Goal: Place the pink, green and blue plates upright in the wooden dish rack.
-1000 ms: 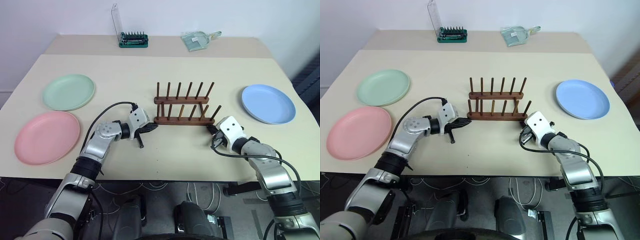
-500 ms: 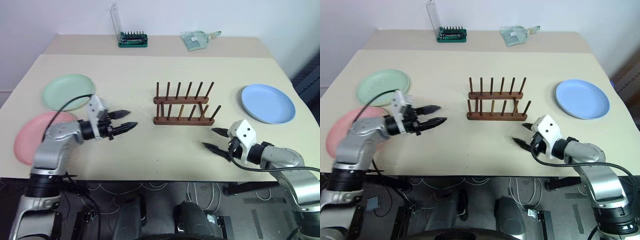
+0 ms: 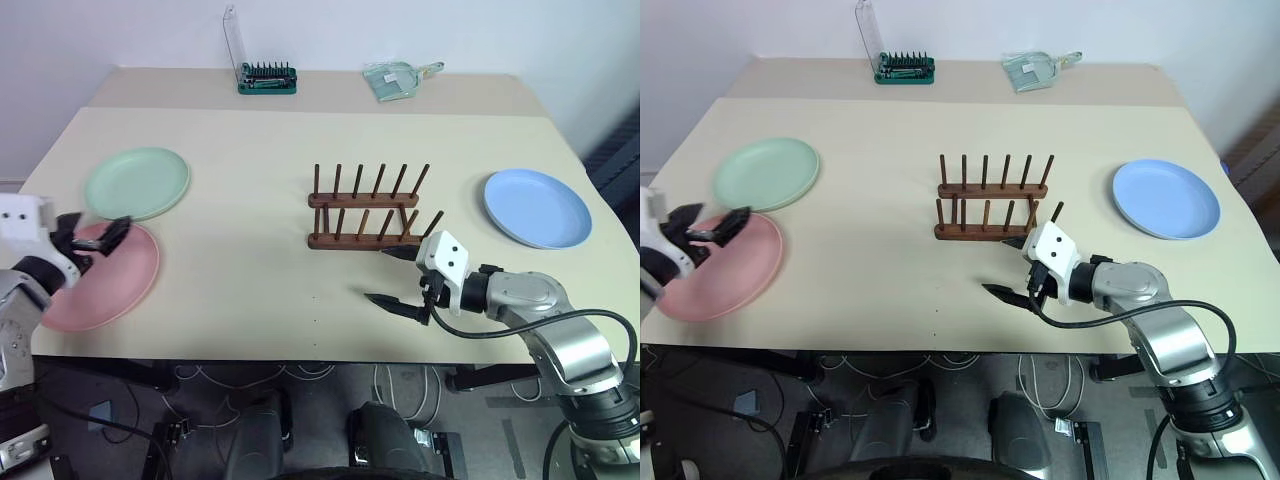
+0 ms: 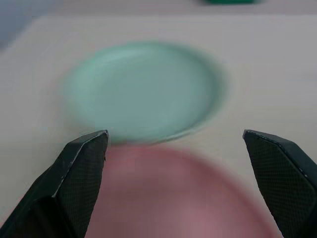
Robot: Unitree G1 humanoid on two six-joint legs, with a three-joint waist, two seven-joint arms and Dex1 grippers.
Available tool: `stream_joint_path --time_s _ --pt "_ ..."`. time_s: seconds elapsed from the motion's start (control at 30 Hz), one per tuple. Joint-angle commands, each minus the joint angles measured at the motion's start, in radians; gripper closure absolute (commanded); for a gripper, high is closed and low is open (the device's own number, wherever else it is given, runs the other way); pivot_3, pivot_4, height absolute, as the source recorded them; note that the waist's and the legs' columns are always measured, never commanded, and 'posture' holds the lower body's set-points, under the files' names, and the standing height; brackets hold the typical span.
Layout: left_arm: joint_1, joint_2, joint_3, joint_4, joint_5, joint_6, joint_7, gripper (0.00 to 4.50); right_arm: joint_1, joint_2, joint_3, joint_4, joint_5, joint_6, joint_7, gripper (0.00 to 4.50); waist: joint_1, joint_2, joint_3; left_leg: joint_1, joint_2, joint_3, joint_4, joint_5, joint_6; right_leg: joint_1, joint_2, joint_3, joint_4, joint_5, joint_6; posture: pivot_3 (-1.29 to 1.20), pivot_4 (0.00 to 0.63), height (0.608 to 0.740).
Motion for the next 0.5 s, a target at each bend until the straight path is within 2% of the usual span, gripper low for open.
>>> stream_joint_path --time_s 0.03,0.13,0.37,0.47,0.5 --pt "-0.022 0.023 0.084 0.066 0.028 0.065 0.133 0.02 -0.033 0.021 0.021 0.020 -0.010 -0.033 0.016 0.00 0.000 0.000 0.000 0.000 0.000 0.000 0.000 0.000 0.000 0.000 0.000 0.000 0.000 0.000 0.000 0.00 0.150 0.732" --pt "-0.026 0.054 0.101 0.147 0.053 0.126 0.196 0.02 -0.048 0.033 0.034 0.033 -0.015 -0.039 0.019 0.00 0.000 -0.001 0.000 0.000 0.000 0.000 0.000 0.000 0.000 0.000 0.000 0.000 0.000 0.000 0.000 0.00 0.150 0.732" --pt "-0.035 0.106 0.067 0.222 0.034 0.240 0.182 0.02 -0.026 0.042 0.033 0.021 -0.022 -0.045 0.007 0.00 0.001 -0.004 -0.001 -0.001 0.000 0.000 -0.001 -0.001 -0.002 -0.005 -0.001 0.000 0.000 0.000 0.000 0.00 0.150 0.732" --pt "-0.035 0.092 0.042 0.212 0.022 0.276 0.156 0.85 -0.002 0.041 0.026 0.005 -0.022 -0.047 -0.004 0.00 0.001 -0.005 -0.001 -0.001 -0.001 0.001 -0.001 -0.001 -0.004 -0.006 -0.002 0.000 0.000 0.000 0.000 0.00 0.150 0.732" --pt "-0.035 0.088 0.038 0.210 0.022 0.277 0.152 1.35 0.002 0.041 0.025 0.001 -0.022 -0.046 -0.007 0.00 0.000 -0.005 -0.001 -0.001 -0.001 0.001 -0.002 0.000 -0.005 -0.006 -0.002 0.000 0.000 0.000 0.000 0.00 0.150 0.732"
